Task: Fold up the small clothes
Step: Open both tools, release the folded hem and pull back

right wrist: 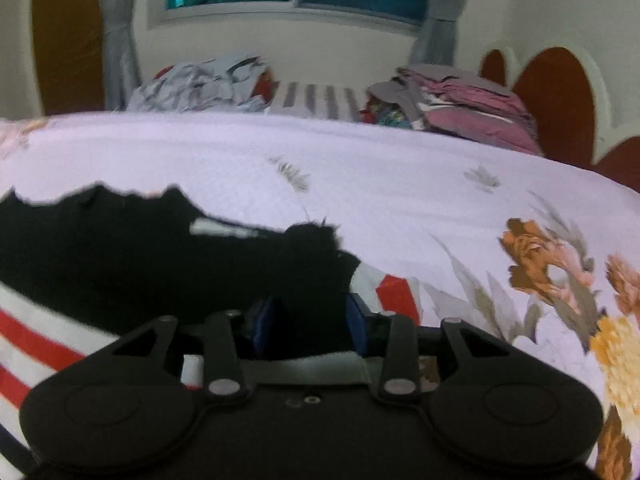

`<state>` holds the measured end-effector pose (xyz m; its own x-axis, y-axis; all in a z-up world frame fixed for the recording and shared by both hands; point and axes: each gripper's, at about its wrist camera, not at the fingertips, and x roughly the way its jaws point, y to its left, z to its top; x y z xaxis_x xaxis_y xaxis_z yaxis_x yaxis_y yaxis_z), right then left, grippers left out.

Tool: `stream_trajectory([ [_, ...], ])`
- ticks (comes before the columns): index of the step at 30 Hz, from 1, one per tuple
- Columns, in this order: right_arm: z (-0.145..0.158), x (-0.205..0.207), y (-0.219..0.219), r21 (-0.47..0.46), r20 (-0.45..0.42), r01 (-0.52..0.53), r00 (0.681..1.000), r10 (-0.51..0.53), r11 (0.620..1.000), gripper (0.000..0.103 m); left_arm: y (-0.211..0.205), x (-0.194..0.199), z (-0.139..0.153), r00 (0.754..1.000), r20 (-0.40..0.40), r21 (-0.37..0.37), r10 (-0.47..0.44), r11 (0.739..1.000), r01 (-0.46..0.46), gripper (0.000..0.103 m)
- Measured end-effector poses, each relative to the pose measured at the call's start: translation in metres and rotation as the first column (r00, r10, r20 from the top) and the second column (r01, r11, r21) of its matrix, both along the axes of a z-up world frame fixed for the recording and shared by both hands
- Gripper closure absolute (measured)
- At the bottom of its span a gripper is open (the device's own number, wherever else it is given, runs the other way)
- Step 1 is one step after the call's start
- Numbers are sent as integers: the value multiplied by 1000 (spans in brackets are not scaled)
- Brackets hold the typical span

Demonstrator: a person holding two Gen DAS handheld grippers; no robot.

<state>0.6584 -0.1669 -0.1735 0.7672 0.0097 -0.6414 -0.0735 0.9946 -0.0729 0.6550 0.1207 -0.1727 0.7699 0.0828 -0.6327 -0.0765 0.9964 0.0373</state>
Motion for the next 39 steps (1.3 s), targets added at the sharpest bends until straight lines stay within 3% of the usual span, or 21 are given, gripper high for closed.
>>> stream_trajectory([
  [3, 4, -21, 22, 76, -8, -112, 994, 113, 991, 65, -33, -20, 9, 996, 49, -13, -76, 997, 77, 29],
  [7, -6, -41, 59, 86, -33, -225, 973, 229, 971, 64, -73, -30, -1, 983, 13, -7, -181, 983, 181, 29],
  [13, -11, -57, 55, -9, -49, -212, 976, 211, 977, 63, -75, -42, -13, 983, -24, 3, -180, 984, 181, 29],
  [17, -9, -70, -2, -3, -62, -44, 997, 44, 999, 61, -35, -57, -11, 997, -37, 23, -61, 998, 61, 29],
  [19, -9, -80, -27, -12, -70, 6, 998, -7, 1000, 67, -12, -68, -14, 999, -36, -17, -16, 1000, 15, 29],
  [23, 4, -91, -16, -23, -60, 9, 998, -11, 1000, 70, -25, -80, -3, 996, -35, -39, -81, 996, 80, 29],
  [26, 15, -104, 8, 69, -46, -35, 998, 38, 997, 65, -55, -94, 5, 986, 6, -53, -169, 984, 169, 29],
  [31, 3, -121, 64, 72, -97, -194, 975, 200, 978, 67, -97, -105, 1, 967, -36, -56, -252, 967, 249, 29],
  [33, -2, -125, 75, 47, -114, -195, 973, 199, 980, 73, -100, -110, -4, 968, -59, -31, -242, 970, 241, 29],
  [39, -4, -144, 57, 4, -124, -210, 970, 209, 978, 70, -77, -133, -7, 977, -67, -25, -201, 980, 200, 29],
])
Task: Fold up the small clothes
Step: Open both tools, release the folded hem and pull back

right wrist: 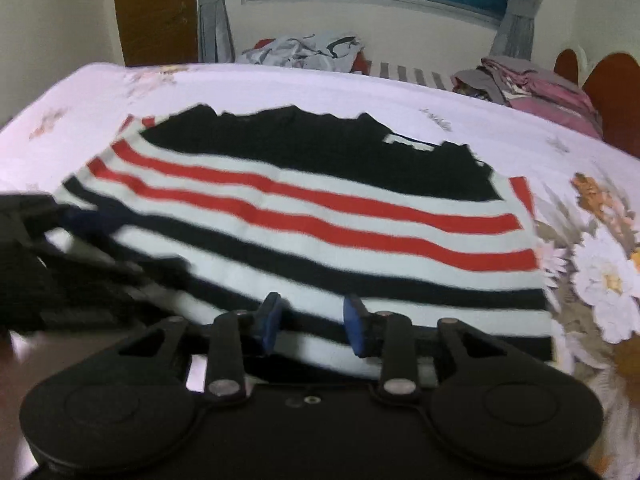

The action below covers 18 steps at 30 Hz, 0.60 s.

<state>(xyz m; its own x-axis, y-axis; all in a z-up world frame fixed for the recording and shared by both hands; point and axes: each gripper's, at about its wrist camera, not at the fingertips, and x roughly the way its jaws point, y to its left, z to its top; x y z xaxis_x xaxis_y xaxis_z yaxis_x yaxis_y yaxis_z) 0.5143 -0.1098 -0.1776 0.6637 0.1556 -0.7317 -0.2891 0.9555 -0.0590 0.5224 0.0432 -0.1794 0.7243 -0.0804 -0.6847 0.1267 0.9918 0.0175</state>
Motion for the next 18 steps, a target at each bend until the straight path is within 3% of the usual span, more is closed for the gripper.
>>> stream_trajectory([
  [7, -8, -18, -78, -50, -14, 205, 979, -206, 978, 71, 60, -25, -12, 988, -12, 31, 152, 988, -151, 29],
  [9, -9, -22, -86, -37, -24, 195, 980, -196, 980, 71, 73, -30, -13, 986, -21, -14, 164, 986, -164, 29],
  [14, 5, -25, -80, -69, 14, 192, 981, -191, 979, 72, 72, -32, -4, 985, -3, 28, 175, 984, -174, 29],
  [18, -8, -23, -86, -100, -6, 202, 979, -204, 974, 70, 75, -27, -12, 983, -37, 20, 181, 983, -181, 29],
])
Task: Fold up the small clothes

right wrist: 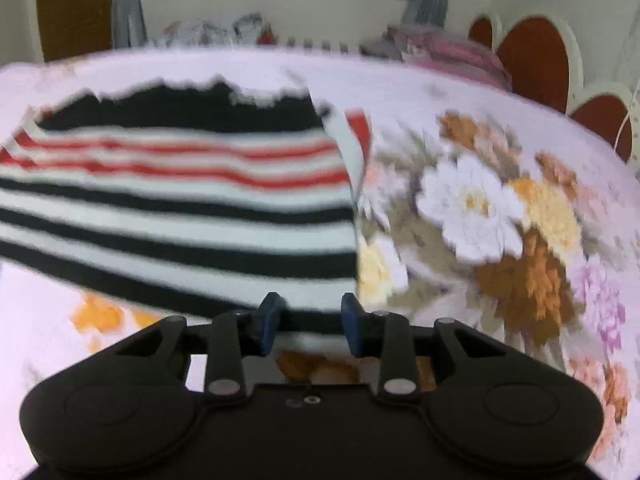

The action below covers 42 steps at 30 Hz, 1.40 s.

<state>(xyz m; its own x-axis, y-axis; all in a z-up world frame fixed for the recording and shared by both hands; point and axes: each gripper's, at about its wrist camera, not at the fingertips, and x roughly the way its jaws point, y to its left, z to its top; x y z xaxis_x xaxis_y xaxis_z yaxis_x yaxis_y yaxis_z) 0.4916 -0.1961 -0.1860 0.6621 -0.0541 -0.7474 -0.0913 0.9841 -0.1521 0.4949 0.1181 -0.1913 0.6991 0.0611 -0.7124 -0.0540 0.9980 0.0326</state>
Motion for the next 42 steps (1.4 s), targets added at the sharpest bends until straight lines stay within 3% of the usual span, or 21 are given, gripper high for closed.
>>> stream_trajectory([
  [2, 1, 3, -2, 4, -12, 6, 1000, -6, 1000, 65, -1, 1, 2, 1000, -5, 1, 6, 1000, -6, 29],
  [4, 5, 5, -7, 24, -21, 26, 999, -26, 999, 69, 0, 1, 2, 1000, -6, -1, 4, 1000, -4, 29],
  [14, -4, 6, -22, 88, -32, 33, 999, -30, 996, 69, -3, 3, -3, 1000, -9, 10, 2, 1000, -2, 29],
  [28, 3, 7, -18, 43, -54, 37, 998, -35, 998, 66, 1, 4, 7, 999, -48, -10, -15, 1000, 14, 28],
  [29, 9, 3, -16, 29, -30, 47, 998, -47, 998, 66, 3, -2, 13, 999, -34, -17, 4, 1000, -4, 28],
  [30, 16, -5, -14, 25, 11, 48, 999, -48, 999, 64, 6, -9, 17, 999, -16, -23, 33, 999, -33, 20],
  [31, 23, -17, -14, 54, 56, 27, 998, -30, 998, 63, 13, -17, 21, 998, 2, -51, 70, 996, -70, 13],
  [32, 28, -26, -14, 95, 72, 0, 997, -7, 995, 65, 20, -27, 23, 995, 23, -104, 99, 990, -96, 14],
  [35, 33, -45, -8, 152, 104, -40, 994, 24, 988, 87, 41, -51, 21, 982, 41, -288, 186, 943, -166, 21],
  [36, 35, -48, -6, 180, 110, -51, 993, 31, 982, 102, 46, -56, 19, 975, 49, -337, 215, 923, -186, 40],
  [37, 36, -49, -5, 220, 114, -55, 993, 31, 974, 102, 50, -60, 14, 966, 48, -383, 255, 898, -218, 53],
  [40, 38, -42, 2, 297, 115, -50, 993, 16, 954, 102, 65, -66, -5, 923, 21, -539, 383, 782, -312, 54],
  [42, 39, -33, 10, 331, 106, -55, 994, 21, 942, 102, 68, -60, -20, 910, -29, -607, 415, 716, -345, 53],
])
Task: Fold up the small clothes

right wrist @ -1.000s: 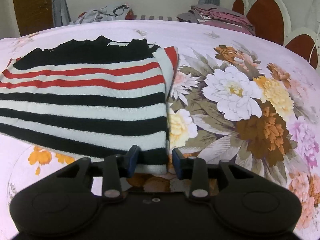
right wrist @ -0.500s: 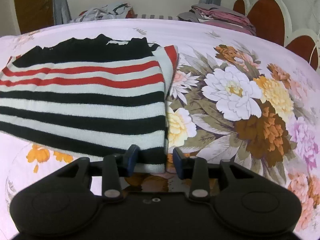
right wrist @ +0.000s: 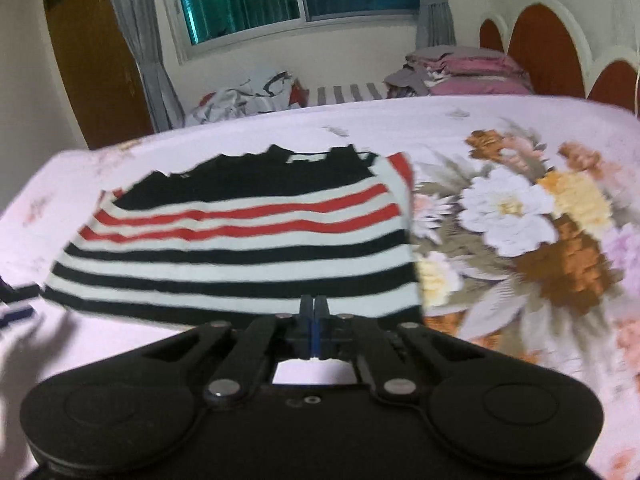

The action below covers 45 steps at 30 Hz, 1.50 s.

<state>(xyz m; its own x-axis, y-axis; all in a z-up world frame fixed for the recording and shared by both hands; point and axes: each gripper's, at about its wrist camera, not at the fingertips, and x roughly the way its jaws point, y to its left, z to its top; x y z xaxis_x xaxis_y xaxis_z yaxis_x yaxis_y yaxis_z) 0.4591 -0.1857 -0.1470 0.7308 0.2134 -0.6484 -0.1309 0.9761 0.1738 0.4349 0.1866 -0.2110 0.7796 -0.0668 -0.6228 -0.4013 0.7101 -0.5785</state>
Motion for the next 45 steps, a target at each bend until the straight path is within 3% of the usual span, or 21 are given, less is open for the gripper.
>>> stream_trajectory([
  [2, 0, 13, 10, 4, -2, -16, 1000, 16, 1000, 102, 1, 9, -15, 1000, -2, -76, 8, 997, -8, 50],
  [5, -2, 38, 25, 28, -10, -34, 999, 34, 999, 102, 3, 24, -23, 999, 40, -117, 22, 993, -18, 50],
  [13, -16, 107, 72, 66, -53, -91, 994, 94, 994, 102, 2, 60, -34, 989, 88, -143, 116, 984, -103, 50],
  [17, -21, 120, 85, 92, -69, -114, 990, 120, 989, 102, 4, 74, -37, 985, 106, -174, 135, 978, -116, 50],
  [19, -22, 125, 90, 88, -72, -130, 988, 137, 988, 102, 7, 81, -37, 987, 90, -170, 132, 979, -115, 68],
  [24, -21, 135, 97, 83, -89, -142, 985, 149, 986, 102, 19, 84, -33, 989, 91, -231, 115, 969, -91, 83],
  [25, -23, 136, 97, 89, -100, -143, 983, 152, 986, 102, 20, 78, -24, 985, 139, -227, 104, 971, -71, 83],
  [26, -26, 138, 99, 76, -116, -153, 980, 161, 985, 102, 17, 78, -16, 985, 155, -171, 76, 984, -49, 83],
  [27, -32, 140, 102, 43, -140, -162, 976, 167, 986, 103, 15, 80, -17, 990, 133, -132, 55, 991, -37, 83],
  [29, -45, 141, 102, 34, -138, -165, 976, 168, 986, 103, 19, 86, -34, 997, 50, -150, 57, 988, -49, 82],
  [30, -46, 142, 100, 50, -134, -159, 977, 164, 986, 103, 22, 84, -40, 994, 75, -183, 73, 981, -58, 82],
  [34, -46, 142, 98, 51, -128, -177, 975, 182, 983, 103, 12, 85, -27, 994, 62, -144, 89, 986, -79, 83],
  [36, -46, 143, 95, 56, -124, -197, 971, 202, 979, 103, 8, 80, -15, 991, 88, -140, 103, 986, -90, 83],
  [41, -45, 148, 81, 119, -132, -226, 961, 241, 967, 103, -26, 80, 42, 986, 159, -24, 47, 999, -43, 83],
  [45, -19, 132, 28, 268, -22, -117, 992, 127, 956, 101, -77, 95, 86, 979, 194, 79, -58, 996, 43, 83],
])
